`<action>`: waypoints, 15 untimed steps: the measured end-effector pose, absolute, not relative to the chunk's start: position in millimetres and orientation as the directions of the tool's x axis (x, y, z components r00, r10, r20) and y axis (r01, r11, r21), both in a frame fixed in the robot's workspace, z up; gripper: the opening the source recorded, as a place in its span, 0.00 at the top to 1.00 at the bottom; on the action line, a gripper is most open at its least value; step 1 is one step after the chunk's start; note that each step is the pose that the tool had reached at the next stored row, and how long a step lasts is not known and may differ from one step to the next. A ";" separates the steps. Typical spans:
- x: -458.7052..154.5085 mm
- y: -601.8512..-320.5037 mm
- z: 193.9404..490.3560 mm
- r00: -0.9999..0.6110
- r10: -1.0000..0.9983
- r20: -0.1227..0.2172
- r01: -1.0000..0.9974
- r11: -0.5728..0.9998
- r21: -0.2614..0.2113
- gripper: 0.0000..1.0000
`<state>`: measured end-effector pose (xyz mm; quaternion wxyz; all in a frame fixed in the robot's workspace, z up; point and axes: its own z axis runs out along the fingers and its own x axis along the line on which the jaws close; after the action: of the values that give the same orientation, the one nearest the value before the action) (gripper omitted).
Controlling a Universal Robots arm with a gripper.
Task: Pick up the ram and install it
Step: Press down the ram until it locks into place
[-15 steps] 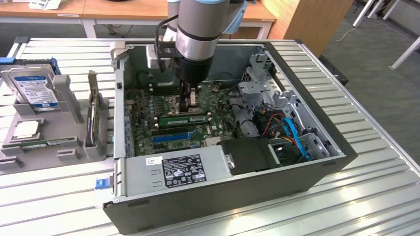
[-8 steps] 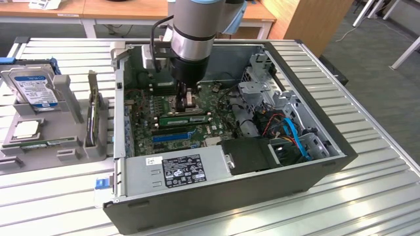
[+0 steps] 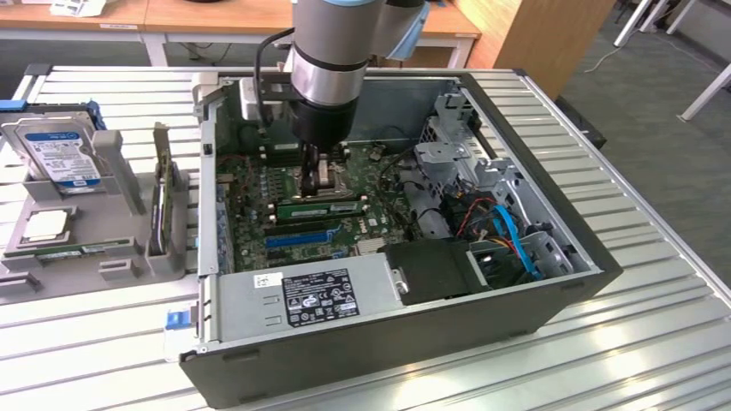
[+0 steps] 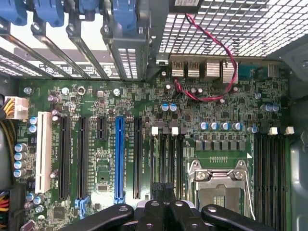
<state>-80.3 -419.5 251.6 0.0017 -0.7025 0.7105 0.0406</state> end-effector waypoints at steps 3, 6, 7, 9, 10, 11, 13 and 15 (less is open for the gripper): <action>-82.5 -419.5 251.6 -0.013 -0.998 -0.060 -0.998 0.010 0.055 0.90; -84.4 -419.5 251.7 -0.013 -0.998 -0.059 -0.998 0.010 0.055 0.90; -84.9 -419.6 251.7 -0.013 -0.998 -0.059 -0.998 0.010 0.055 0.90; -85.5 -419.5 251.6 -0.013 -0.998 -0.060 -0.998 0.010 0.055 0.90; -85.5 -419.6 251.7 -0.013 -0.998 -0.059 -0.998 0.009 0.055 0.90; -85.5 -419.6 251.6 -0.013 -0.998 -0.060 -0.998 0.010 0.055 0.90; -85.6 -419.6 251.6 -0.013 -0.998 -0.059 -0.998 0.010 0.055 0.90; -85.6 -419.6 251.0 -0.013 -0.998 -0.060 -0.998 0.010 0.055 0.90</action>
<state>-85.6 -419.6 251.0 0.0017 -0.7025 0.7105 0.0406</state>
